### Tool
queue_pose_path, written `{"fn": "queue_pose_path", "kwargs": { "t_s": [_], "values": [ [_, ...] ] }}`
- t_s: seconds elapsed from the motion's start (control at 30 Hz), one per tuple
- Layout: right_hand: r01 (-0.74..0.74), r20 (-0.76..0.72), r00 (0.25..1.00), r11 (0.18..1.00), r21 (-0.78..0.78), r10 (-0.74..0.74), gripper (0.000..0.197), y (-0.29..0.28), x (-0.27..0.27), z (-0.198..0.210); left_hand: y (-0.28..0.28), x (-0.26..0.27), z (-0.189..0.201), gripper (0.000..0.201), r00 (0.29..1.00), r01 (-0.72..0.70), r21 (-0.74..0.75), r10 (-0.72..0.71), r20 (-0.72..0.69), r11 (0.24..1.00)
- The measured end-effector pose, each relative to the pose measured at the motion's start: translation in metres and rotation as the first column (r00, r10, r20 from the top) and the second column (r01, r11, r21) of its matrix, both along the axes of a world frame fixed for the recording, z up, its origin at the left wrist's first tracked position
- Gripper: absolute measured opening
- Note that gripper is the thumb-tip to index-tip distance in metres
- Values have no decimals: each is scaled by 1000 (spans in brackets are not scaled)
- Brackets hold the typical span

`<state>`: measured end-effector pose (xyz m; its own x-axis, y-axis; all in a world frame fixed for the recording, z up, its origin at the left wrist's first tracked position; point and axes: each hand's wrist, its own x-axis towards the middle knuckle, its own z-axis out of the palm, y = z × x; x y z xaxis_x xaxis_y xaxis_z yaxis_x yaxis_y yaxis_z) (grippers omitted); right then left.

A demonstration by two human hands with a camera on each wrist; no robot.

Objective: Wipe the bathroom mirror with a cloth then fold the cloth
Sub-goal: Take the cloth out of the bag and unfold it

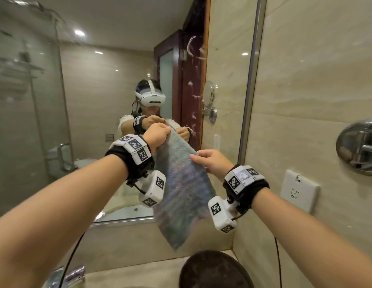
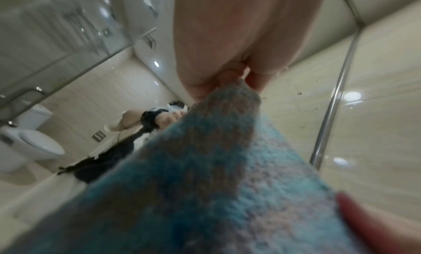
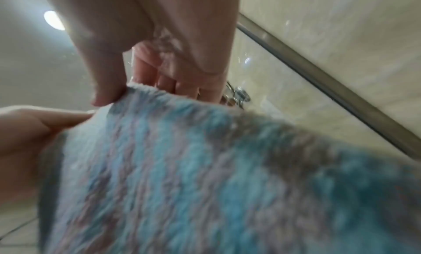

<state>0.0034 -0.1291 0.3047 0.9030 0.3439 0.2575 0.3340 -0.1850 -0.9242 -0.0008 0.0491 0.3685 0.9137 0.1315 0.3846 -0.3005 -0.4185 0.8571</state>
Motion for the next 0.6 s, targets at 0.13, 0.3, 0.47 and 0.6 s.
{"fn": "queue_pose_path", "kwargs": {
  "t_s": [0.13, 0.3, 0.47, 0.6],
  "values": [
    [6, 73, 997, 997, 77, -12, 15, -4, -7, 28, 7, 8, -4, 29, 998, -58, 186, 55, 21, 981],
    [291, 250, 935, 947, -140, -250, 12, -4, 2, 68, 7, 18, 2, 22, 983, -150, 156, 131, 127, 976],
    [613, 468, 763, 729, -306, -445, 13, -12, 19, 110, 0, 28, 26, 21, 948, -179, 37, 163, 272, 983],
    [606, 400, 766, 773, -187, -503, 17, -9, 34, 146, -5, 38, 53, 20, 933, -204, 74, 172, 315, 976]
  ]
}}
